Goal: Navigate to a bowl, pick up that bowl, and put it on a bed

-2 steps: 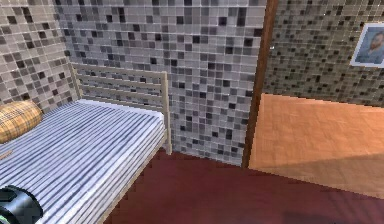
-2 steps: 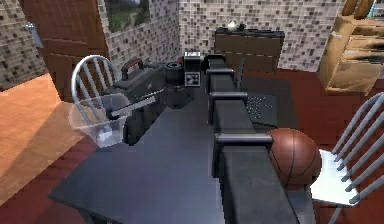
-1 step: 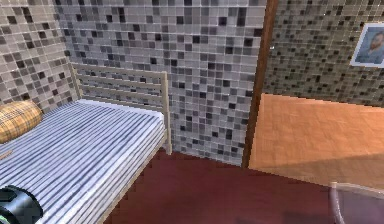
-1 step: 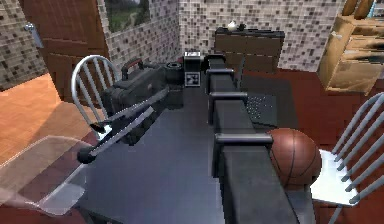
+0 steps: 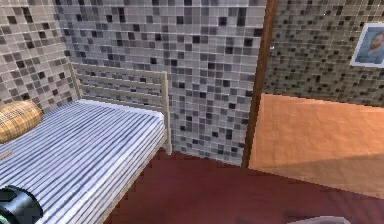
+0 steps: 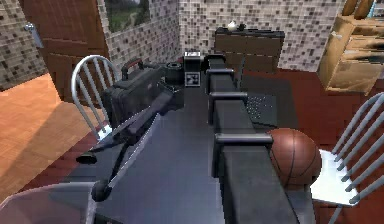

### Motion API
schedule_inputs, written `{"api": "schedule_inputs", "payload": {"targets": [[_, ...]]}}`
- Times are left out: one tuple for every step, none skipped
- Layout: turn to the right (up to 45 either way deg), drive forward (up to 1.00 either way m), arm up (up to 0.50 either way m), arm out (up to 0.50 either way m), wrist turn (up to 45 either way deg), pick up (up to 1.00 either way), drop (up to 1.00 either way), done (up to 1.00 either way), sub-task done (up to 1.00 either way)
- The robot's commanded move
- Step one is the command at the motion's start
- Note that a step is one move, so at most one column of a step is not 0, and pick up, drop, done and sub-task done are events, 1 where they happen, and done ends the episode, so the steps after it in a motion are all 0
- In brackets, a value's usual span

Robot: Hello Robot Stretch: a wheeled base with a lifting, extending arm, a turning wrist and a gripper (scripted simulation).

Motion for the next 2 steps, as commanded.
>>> {"api": "schedule_inputs", "payload": {"targets": [[0.0, 0.00, 0.00, -0.28, 0.0, 0.00, 0.00, 0.00, 0.00], [-12.0, 0.00, 0.00, 0.00, 0.0, 0.00, 0.00, 0.00, 0.00]]}}
